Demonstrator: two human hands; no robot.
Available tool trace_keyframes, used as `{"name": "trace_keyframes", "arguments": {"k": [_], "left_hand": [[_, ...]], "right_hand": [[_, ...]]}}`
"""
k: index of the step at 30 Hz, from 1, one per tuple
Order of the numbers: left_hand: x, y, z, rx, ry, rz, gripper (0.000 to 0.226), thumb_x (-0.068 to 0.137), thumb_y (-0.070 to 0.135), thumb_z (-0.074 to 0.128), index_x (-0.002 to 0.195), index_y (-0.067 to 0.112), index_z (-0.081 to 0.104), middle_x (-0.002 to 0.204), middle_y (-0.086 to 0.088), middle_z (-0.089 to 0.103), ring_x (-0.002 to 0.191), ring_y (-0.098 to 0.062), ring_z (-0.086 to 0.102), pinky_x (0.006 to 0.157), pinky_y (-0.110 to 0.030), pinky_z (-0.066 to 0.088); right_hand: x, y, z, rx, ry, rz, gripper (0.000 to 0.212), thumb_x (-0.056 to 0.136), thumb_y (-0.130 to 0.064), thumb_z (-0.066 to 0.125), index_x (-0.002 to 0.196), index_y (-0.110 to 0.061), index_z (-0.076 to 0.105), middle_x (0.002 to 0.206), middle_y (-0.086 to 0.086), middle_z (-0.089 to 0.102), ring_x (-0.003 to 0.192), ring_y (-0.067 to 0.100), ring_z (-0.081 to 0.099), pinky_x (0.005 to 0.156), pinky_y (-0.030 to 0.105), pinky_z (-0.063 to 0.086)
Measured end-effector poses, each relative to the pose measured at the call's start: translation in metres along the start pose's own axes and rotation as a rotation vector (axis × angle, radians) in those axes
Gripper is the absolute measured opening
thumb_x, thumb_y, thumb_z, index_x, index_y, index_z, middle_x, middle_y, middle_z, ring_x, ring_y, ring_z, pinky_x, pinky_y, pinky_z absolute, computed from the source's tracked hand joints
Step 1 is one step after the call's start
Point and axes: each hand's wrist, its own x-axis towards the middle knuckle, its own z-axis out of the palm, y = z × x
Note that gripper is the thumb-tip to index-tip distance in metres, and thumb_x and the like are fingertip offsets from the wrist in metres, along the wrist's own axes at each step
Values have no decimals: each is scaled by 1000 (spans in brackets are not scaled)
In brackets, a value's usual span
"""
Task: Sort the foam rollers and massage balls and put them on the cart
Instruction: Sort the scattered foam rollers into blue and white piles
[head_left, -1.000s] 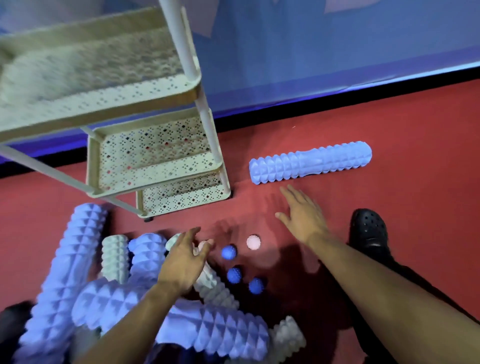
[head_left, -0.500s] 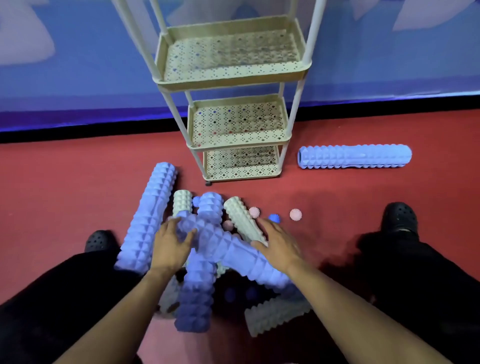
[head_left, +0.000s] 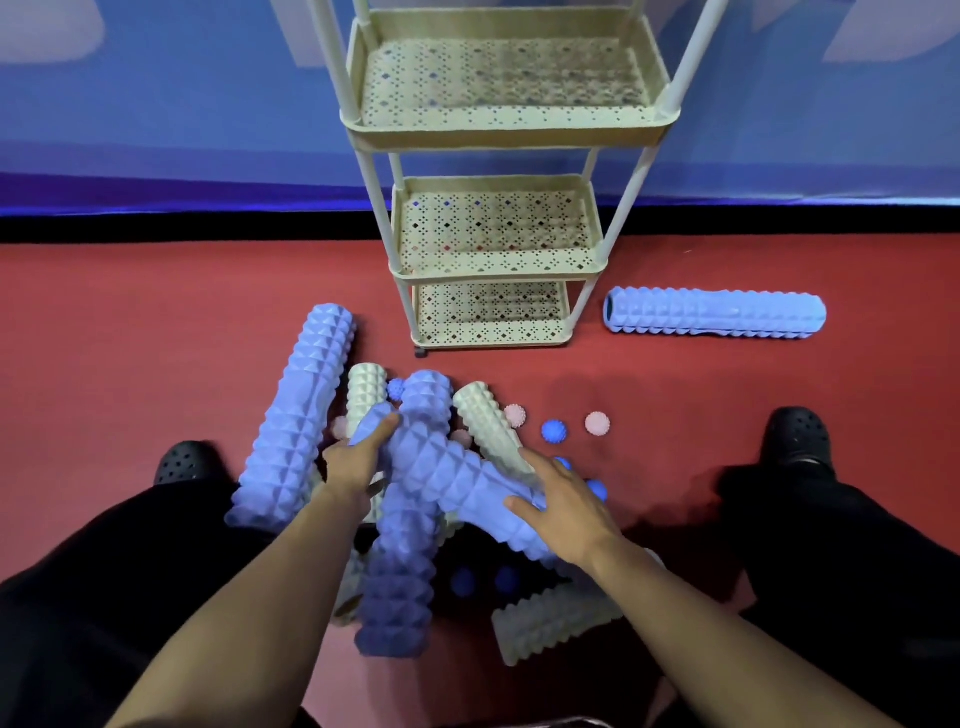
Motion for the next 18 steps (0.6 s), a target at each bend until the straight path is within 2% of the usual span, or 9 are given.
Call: {"name": "trace_keyframes", "arguments": {"k": [3,5,7,9,11,15,18], "left_hand": [[-8,8,6,16,3,90,108,51,52,96,136,11,44,125,-6,62,106,-24,67,77,-47,63],[-16,15,11,52,-8,154,101,53,54,94,133,11,49,120,-9,65,101,-21,68,78,-50,63],[-25,25,13,63,-23,221,81,56,56,92,117,10,63,110,-15,71,92,-21,70,78,-55,62],[-35,34,14,18,-45,267,57,60,54,90,97,17,69,97,-6,77,92,-26,74,78,-56,62],[-45,42,19,-47,-55,287,47,63,52,89,90,20,68,85,3,78,95,-28,74,78,-54,62],[-66,51,39,-96,-56,272,64,62,55,88,106,13,69,98,-6,78,88,-24,77,74,-46,64],[-78,53,63,-117,-96,286,73,63,56,88,114,8,67,104,-8,77,87,-21,77,70,-41,64]], "right_hand": [[5,-2,-4,7,-5,1,69,93,-51,61,154,-37,32,153,-12,43,138,14,42,108,30,38],[6,-4,-7,59,3,7,69,92,-49,64,153,-36,33,152,-12,44,136,13,44,109,31,39],[6,-6,-13,96,21,0,72,91,-47,67,153,-31,34,152,-12,44,138,13,44,109,28,38],[6,-8,-22,115,41,-16,74,90,-45,70,153,-30,35,151,-9,46,139,13,43,111,28,36],[7,-11,-36,121,61,-41,75,88,-47,71,153,-31,36,151,-7,46,140,13,42,113,33,36],[14,-9,-72,41,128,-95,79,86,-51,72,153,-28,36,152,-2,46,140,20,41,114,38,35],[17,0,-98,-71,145,-95,86,83,-56,73,155,-30,33,155,-3,42,143,22,38,116,35,30]]}}
